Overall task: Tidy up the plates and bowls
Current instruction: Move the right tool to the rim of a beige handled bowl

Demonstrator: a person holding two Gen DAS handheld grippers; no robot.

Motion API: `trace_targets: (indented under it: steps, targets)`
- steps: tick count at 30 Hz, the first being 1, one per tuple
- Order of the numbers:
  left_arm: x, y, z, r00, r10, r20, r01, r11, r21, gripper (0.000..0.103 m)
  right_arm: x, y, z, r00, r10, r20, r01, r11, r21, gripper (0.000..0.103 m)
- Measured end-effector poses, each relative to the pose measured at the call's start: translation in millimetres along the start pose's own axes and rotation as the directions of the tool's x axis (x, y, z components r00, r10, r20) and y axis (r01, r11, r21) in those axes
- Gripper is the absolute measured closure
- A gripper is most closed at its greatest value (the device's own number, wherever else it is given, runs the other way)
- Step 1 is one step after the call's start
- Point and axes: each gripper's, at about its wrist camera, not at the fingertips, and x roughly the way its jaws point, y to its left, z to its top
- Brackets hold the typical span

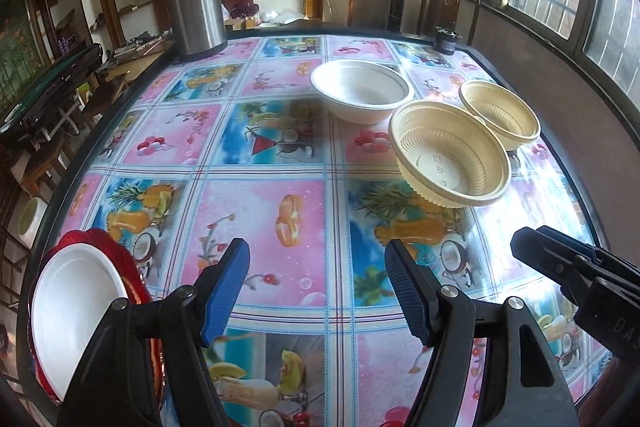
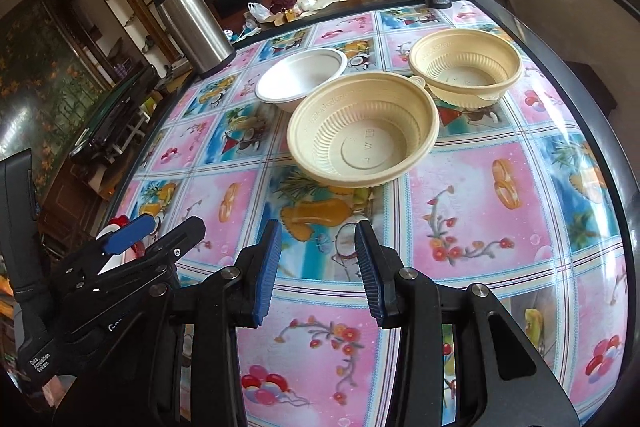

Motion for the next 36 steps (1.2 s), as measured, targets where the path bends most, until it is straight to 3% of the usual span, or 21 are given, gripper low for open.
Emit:
trace_targets:
  steps: [7, 10, 27, 36]
  targets:
    - [9.4, -12.8, 5.0, 1.0, 0.001, -0.01, -0.001, 1.0, 0.012, 0.033, 3.6, -15.7, 4.4, 1.0, -0.015, -0.002, 0.015, 1.0, 0.025, 0.065]
    - [14.8, -16.0, 8.9, 1.0, 0.006, -0.017, -0.006, 1.0, 0.013, 0.033, 5.1, -22.2, 7.2, 1.0, -0.024, -0.002, 0.024, 0.999, 0.034, 0.055]
    - [43.7, -32.8, 37.2, 0.999, 0.029, -0.027, -0.029, 0.999, 0.024, 0.033, 29.0, -63.0, 36.7, 0.997, -0.072, -0.023, 0.073, 0.994, 0.083, 0.055]
    - [61.8, -40.2, 63.8, 0.998, -0.051, -0.046, 0.05, 0.999, -0.015, 0.033, 47.0, -83.9, 57.1, 0.997, -0.067, -0.027, 0.07, 0.989, 0.134, 0.054]
